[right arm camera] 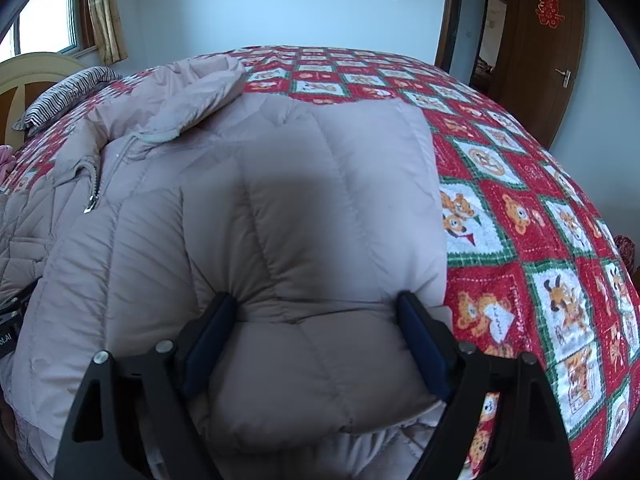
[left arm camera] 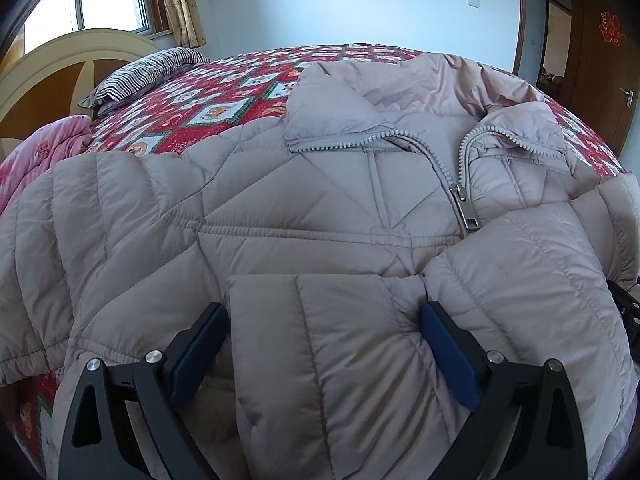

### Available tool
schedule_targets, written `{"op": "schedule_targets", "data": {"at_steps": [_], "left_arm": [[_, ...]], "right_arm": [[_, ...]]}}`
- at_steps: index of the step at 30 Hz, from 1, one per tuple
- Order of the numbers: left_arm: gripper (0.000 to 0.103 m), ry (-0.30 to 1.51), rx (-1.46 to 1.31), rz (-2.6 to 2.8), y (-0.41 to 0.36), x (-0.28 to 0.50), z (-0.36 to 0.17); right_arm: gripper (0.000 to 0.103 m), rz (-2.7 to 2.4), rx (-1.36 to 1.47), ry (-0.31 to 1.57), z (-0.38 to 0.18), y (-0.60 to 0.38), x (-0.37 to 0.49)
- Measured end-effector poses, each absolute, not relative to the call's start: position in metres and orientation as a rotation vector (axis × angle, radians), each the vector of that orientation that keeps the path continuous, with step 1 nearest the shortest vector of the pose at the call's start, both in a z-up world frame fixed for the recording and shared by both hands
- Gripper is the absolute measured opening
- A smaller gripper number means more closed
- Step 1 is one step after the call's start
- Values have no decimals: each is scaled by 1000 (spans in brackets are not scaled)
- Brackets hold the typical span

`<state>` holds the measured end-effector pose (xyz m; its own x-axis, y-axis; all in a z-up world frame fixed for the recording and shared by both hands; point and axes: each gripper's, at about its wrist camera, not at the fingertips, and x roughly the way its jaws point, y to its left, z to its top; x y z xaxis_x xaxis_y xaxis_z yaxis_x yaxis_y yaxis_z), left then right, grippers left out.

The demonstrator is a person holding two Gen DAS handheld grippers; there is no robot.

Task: Fold large clothes

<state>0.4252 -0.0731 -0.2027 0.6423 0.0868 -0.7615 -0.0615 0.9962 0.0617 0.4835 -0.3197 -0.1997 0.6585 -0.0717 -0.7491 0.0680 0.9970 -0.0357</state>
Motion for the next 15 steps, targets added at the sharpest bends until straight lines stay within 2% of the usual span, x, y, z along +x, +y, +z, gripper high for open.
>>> {"op": "schedule_targets", "data": {"at_steps": [4,7,10,15], "left_arm": [[97,882,25,79,-72,426,-201],[97,915,3,57,-66,429,-193],[97,911,-28,42,-55,421,-168],[97,795,-53,47,-10,383,-109]], "right_arm": [[87,-83,-14,853,-200,-319,485],[91,-80,-22,863,-197,-318,486],[93,-66,-34,878,-188,-317,482],[93,-31,11,853,-164,-314,456]]}}
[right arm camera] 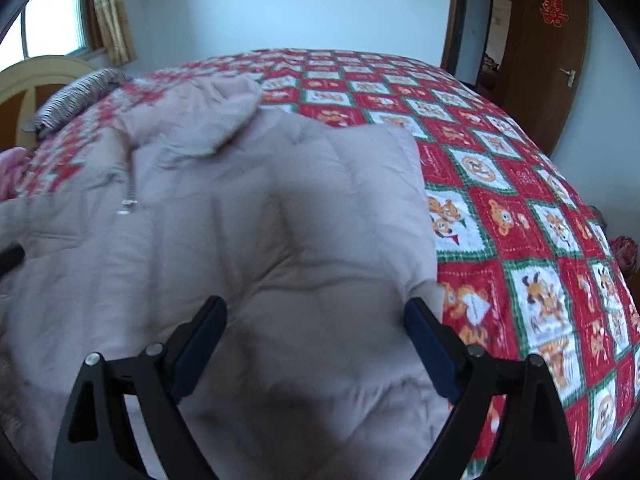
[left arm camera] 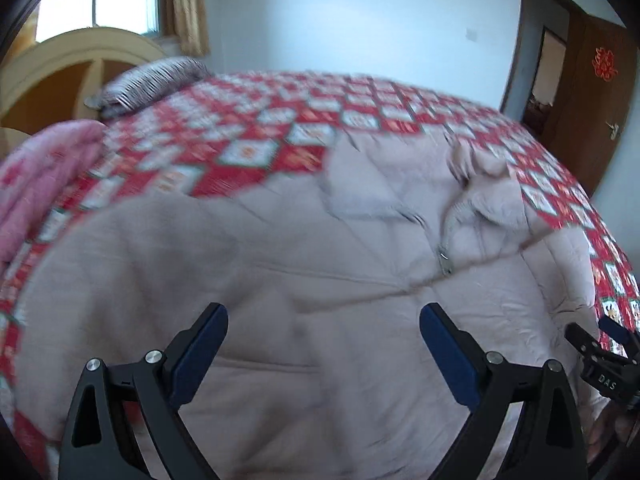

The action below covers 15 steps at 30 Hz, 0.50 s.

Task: Fold large clothes

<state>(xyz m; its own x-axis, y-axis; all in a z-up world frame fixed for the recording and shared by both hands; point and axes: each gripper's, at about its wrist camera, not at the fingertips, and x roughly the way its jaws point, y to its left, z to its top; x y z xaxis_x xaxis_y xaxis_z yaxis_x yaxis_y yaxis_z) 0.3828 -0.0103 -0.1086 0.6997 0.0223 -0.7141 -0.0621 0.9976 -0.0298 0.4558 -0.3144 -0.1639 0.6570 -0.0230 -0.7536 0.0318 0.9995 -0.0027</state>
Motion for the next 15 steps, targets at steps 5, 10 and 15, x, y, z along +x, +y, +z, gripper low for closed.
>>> {"op": "schedule_targets", "data": {"at_steps": [5,10,15], "left_arm": [[97,790,-123,167,75,328,-102],[97,822,-223,287,156,267,-132],[97,829,-333,472,232,242,-160]], "right_arm": [[93,26,19,827,-150,-294,427],[93,107,-41,794,-145,-258,383],[93,164,-148,760,-146,-225,352]]}}
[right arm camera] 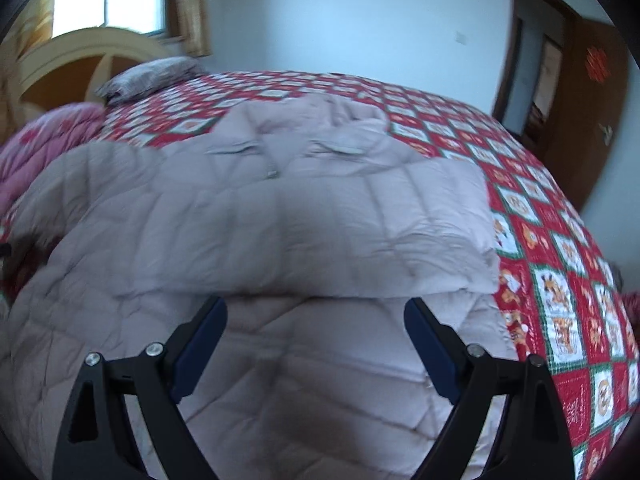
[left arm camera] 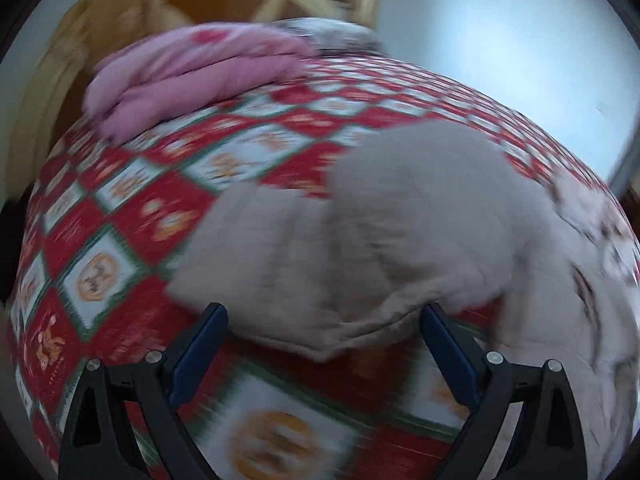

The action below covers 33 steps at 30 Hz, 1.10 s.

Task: Fold large clothes

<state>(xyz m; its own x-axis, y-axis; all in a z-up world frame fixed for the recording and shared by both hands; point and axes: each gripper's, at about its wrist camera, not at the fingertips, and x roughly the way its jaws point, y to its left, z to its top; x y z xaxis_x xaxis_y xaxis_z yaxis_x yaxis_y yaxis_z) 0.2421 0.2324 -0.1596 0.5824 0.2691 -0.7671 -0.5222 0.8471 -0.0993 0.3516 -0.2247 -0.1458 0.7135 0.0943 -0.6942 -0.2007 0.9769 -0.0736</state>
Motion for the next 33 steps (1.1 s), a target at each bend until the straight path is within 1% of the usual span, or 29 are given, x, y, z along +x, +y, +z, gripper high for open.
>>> {"op": "schedule_targets", "data": {"at_steps": [5,9,11,13,17,18,19,21,22,23,25,27,33], "left_arm": [[97,822,-468,605,289,245,-167],[97,773,-552,634,308,242,-164],[97,797,-581,649,318,247,-173],[97,835,-591,670,326,257,-184],[97,816,-533,697,330,276,-184],[95,812,-529,682,330,280,-185],[90,809,-523,664,330,283,-186],[43,824,-497,627,325,288,-187],[31,826,-501,590,324,289,-186],[10,827,-520,530,322,288,-184],[8,822,-510,518,317,284,-175],[8,765,-450,531,306,276,-152],[7,565,-270,434,248,265,-59]], "right_arm": [[93,218,-267,720,-147,-195,327],[93,250,-313,708,-151,-185,317],[93,253,-306,713,-155,-184,315],[93,251,-299,718,-158,-184,314],[93,245,-301,732,-164,-179,313],[93,242,-304,731,-164,-179,312],[93,242,-303,731,-165,-179,311],[93,239,-299,734,-166,-180,311],[93,236,-295,735,-166,-180,310],[93,232,-288,736,-166,-182,310],[93,223,-267,733,-164,-186,308],[93,213,-248,724,-161,-191,308],[93,155,-194,683,-146,-211,304]]}}
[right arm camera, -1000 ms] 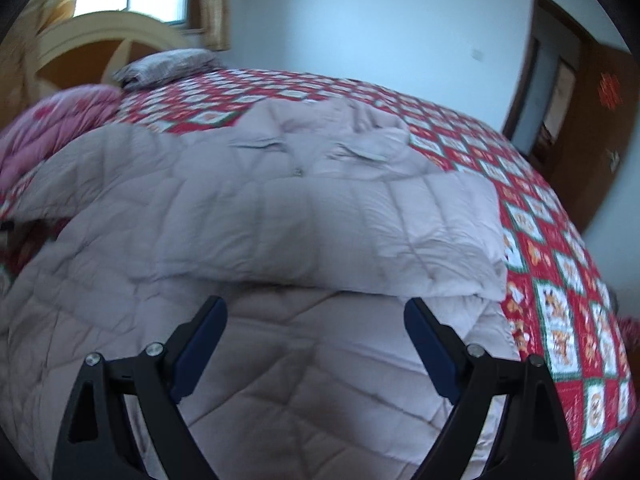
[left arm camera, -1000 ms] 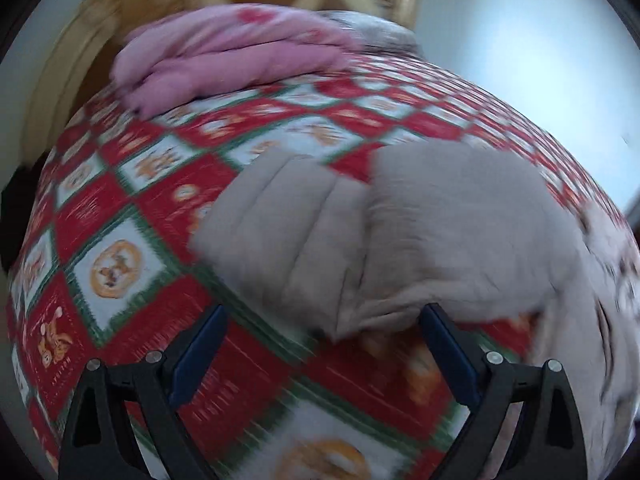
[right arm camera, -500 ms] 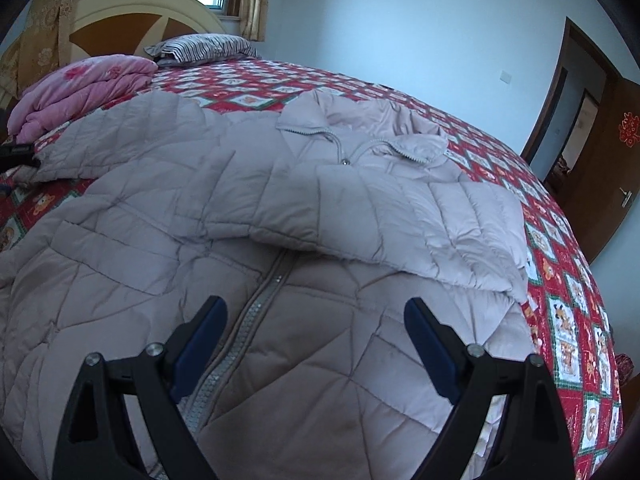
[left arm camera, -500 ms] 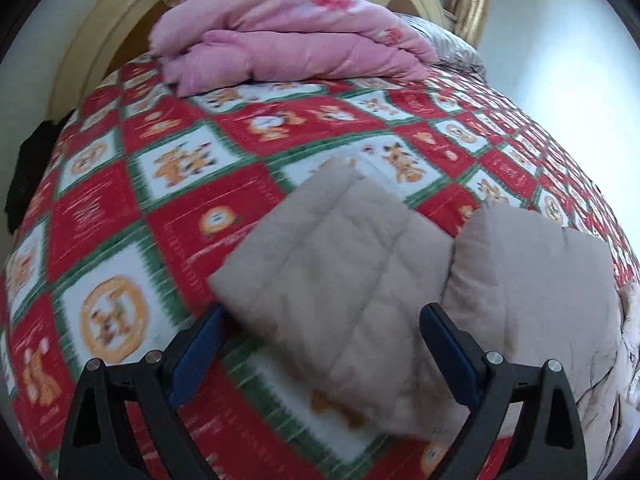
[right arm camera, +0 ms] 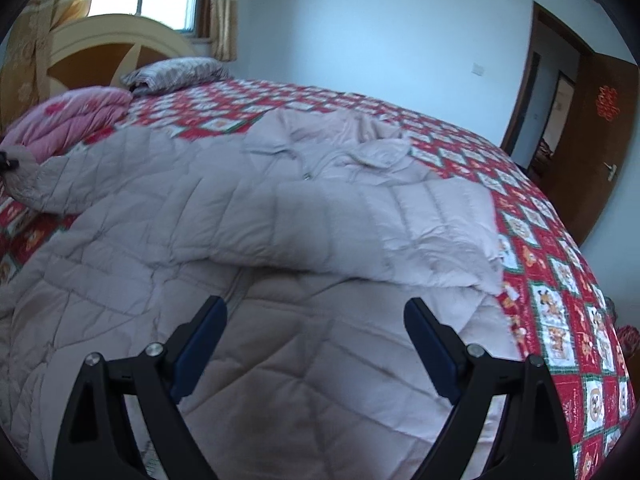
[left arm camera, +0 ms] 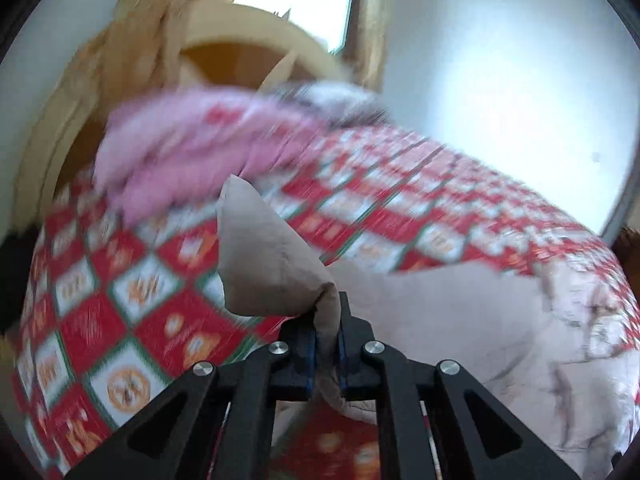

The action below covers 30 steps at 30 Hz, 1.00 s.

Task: Fold large clothes

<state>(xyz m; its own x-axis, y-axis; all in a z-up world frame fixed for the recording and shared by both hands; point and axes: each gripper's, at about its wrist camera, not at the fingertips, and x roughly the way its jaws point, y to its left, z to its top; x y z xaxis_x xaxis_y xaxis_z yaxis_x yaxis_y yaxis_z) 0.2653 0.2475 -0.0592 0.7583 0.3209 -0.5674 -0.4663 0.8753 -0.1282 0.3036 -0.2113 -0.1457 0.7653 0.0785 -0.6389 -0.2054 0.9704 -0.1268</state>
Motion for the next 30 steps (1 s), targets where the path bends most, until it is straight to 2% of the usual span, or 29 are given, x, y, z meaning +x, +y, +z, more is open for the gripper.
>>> {"op": "schedule_targets", "data": {"at_steps": [5,9,17,22,23,25,27,30], "left_arm": [[7,470,-161,271,169,277,-3],[7,451,-95,148,99,295,10],[7,479,-20,-82,-38,314,-5],[14,545,79,-59,-94,324,-27],[20,548,100,-46,-100,324,-32],[37,558,91,-45,-97,326,-39],[75,547,86,-17,-88,328,-43],[82,504,46,13,-67,322,-44]], "right_arm": [[93,109,-129,663,-136,-236,302],[93,66,-56,660,-132,-261,297],[93,6,52,664,-134,-309,277],[93,-19,97,688,-141,-334,271],[93,-22,106,693,-142,-337,270],[93,-24,130,705,-144,-345,269],[93,-23,147,715,-145,-348,271],[96,18,167,713,-142,-347,272]]}}
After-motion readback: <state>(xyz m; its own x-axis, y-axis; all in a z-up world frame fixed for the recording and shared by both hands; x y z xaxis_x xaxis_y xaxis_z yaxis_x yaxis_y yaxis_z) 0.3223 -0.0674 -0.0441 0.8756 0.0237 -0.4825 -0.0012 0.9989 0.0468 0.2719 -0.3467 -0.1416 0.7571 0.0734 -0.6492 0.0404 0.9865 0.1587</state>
